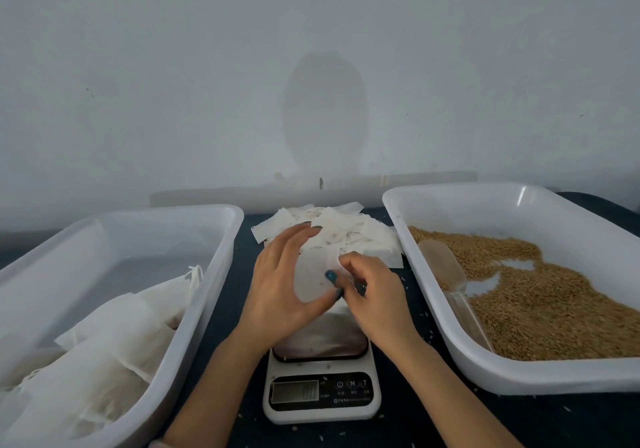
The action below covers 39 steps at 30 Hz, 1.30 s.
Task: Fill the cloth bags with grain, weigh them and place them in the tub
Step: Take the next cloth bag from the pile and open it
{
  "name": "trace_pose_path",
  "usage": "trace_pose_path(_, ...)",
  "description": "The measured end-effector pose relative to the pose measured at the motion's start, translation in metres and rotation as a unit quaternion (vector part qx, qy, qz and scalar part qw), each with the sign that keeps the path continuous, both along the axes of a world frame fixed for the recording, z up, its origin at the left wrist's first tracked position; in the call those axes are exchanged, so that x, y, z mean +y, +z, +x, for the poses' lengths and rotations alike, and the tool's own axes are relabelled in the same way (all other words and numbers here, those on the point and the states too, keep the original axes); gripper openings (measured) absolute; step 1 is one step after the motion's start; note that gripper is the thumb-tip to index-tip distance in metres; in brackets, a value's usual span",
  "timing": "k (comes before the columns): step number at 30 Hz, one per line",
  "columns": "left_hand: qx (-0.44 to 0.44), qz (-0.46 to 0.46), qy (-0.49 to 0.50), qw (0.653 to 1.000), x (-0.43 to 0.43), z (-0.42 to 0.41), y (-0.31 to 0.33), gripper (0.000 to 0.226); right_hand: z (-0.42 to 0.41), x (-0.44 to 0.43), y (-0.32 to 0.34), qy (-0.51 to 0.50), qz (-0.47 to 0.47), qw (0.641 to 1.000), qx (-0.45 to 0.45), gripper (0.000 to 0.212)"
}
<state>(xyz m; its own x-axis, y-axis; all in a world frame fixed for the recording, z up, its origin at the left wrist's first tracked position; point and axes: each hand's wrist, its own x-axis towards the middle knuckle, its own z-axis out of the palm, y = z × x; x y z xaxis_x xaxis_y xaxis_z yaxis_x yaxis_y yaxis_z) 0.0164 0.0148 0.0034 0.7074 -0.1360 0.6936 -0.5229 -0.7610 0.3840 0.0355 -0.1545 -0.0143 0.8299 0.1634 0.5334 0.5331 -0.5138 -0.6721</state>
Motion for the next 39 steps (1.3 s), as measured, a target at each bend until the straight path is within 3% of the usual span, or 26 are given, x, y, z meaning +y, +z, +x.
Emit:
trace_pose_path(4,-0.012,0.122,0.036,0.992,0.004,0.001,-0.003,0.092,-0.002,0.002,0.001,0.016,0.031,0.999,0.004,0.014)
trace_pose_path(7,0.008,0.146,0.076,0.986,0.002,0.001,-0.008,0.087,-0.006,0.007,0.003,0.04,0.02,0.999,-0.008,0.015)
trace_pose_path(15,-0.009,0.116,0.11,0.987,0.003,-0.001,-0.007,0.043,-0.014,0.01,0.008,0.055,0.002,0.998,-0.034,0.012)
trace_pose_path(20,0.015,0.081,0.099,0.992,0.006,-0.001,-0.009,0.035,-0.026,0.012,0.019,0.041,-0.024,0.995,-0.083,0.017)
trace_pose_path(27,0.084,-0.08,0.092,0.989,0.01,0.004,-0.011,0.029,-0.051,0.011,0.069,-0.032,-0.093,0.981,-0.164,0.028)
trace_pose_path(31,0.075,-0.095,0.105,0.987,0.011,0.006,-0.013,0.043,-0.018,-0.033,0.114,-0.105,-0.2,0.972,-0.058,0.033)
trace_pose_path(33,0.079,-0.094,0.113,0.986,0.01,0.006,-0.013,0.042,0.007,-0.061,0.127,-0.164,-0.299,0.937,0.082,0.033)
trace_pose_path(37,0.096,-0.097,0.116,0.984,0.011,0.008,-0.015,0.035,0.025,-0.083,0.115,-0.155,-0.545,0.761,0.316,0.032)
trace_pose_path(39,0.101,-0.094,0.118,0.983,0.01,0.009,-0.015,0.033,0.028,-0.088,0.104,-0.121,-0.564,0.719,0.388,0.047)
